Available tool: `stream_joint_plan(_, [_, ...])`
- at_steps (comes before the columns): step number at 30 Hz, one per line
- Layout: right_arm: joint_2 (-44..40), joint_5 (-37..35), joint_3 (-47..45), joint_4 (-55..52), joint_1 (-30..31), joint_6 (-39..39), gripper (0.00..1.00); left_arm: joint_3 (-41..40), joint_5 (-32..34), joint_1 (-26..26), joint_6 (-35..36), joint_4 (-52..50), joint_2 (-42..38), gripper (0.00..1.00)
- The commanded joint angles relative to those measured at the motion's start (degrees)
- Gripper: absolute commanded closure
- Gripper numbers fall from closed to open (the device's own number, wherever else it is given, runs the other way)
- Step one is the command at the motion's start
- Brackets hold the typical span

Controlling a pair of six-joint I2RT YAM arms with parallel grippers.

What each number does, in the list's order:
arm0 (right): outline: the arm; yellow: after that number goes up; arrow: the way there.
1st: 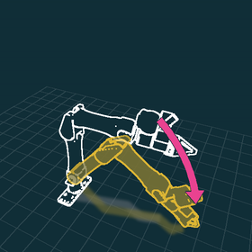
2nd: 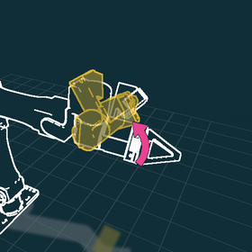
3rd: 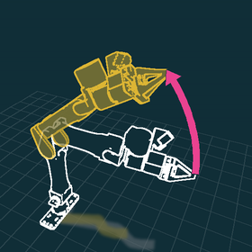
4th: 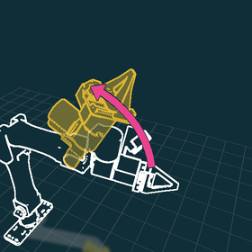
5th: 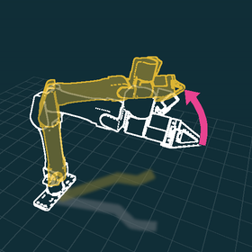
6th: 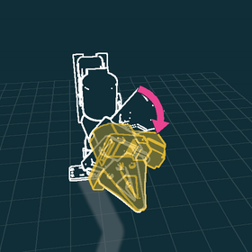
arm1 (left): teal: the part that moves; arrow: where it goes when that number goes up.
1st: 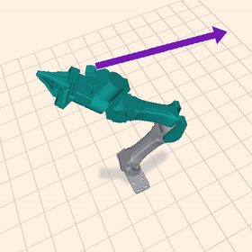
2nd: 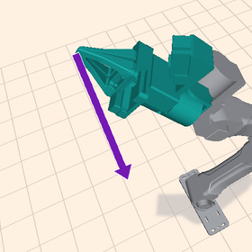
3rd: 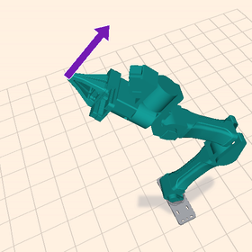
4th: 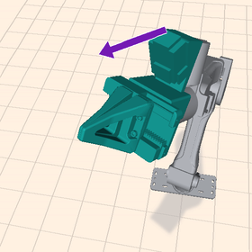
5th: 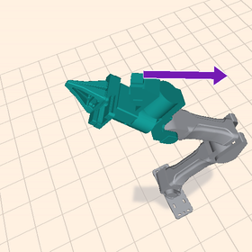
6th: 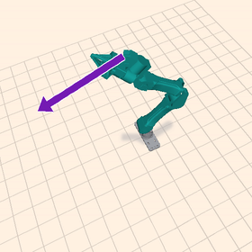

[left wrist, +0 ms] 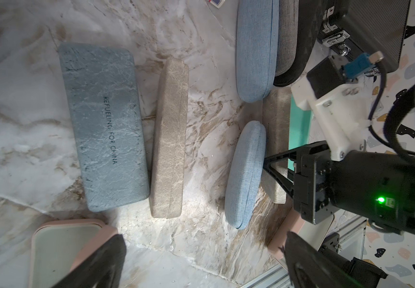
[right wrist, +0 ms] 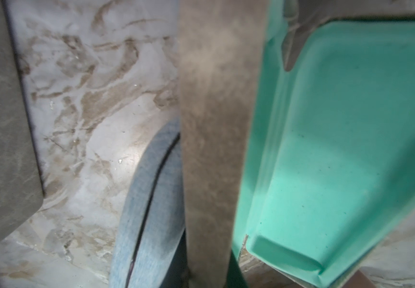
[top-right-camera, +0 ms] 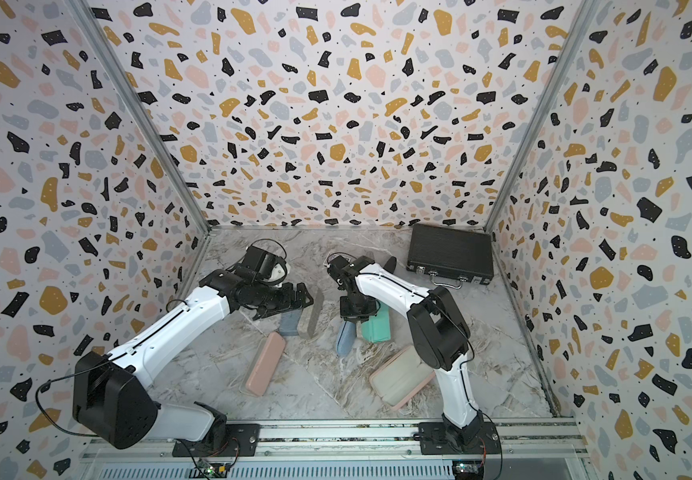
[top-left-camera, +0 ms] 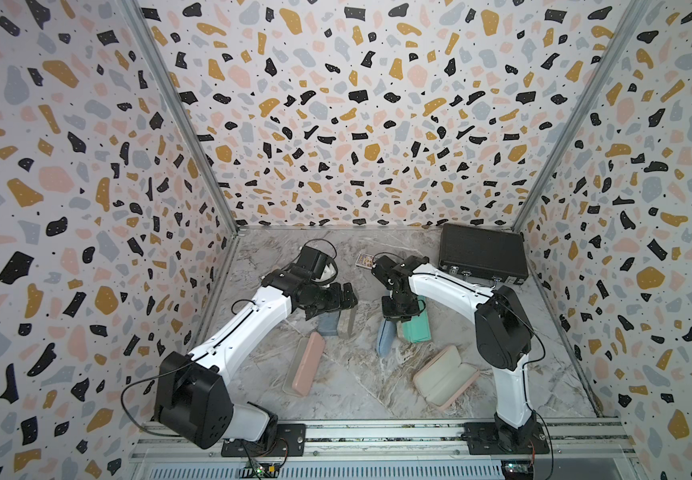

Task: Close the glasses case
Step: Adjust the glasses case at the center of the board, then place the glasses case at the center of the board.

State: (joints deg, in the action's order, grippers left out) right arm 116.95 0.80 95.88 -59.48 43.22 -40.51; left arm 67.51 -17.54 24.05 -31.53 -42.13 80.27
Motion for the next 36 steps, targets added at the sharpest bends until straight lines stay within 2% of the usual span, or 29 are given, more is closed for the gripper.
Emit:
stream_joint_plan(1, [-0.4, 0.7, 2.5, 0.2, 1.5, -2.0, 0.99, -1.0, -0.2, -0.6, 0.3, 0.2, -2.1, 0.01])
stream_joint_plan(16, [4.1, 1.6, 10.1, -0.7, 5.4, -3.1, 0.98, -2.2, -0.6, -1.2, -0.1, 0.4, -3.0, 0.01])
stream_joint_plan(22, [0.6, -2.8, 6.7, -1.9, 5.1, -3.0, 0.98, -2.6, -1.7, -1.3, -0.9, 1.6, -2.6, 0.01])
stream_joint_plan(30, [-4.7, -3.4, -1.7, -0.3, 1.8, -4.1, 0.96, -3.4, -3.9, -1.3, -2.4, 3.9, -0.3, 0.01])
stream_joint_plan(32, [-5.0, -2.6, -3.0, 0.8, 1.0, -4.2, 0.95, -3.5, -4.4, -1.3, -2.7, 4.3, 0.1, 0.01])
stream_joint_plan(36, [-4.4, -2.0, -3.0, 1.6, 0.4, -3.6, 0.86, -3.5, -4.8, -1.3, -2.9, 4.6, 0.7, 0.01])
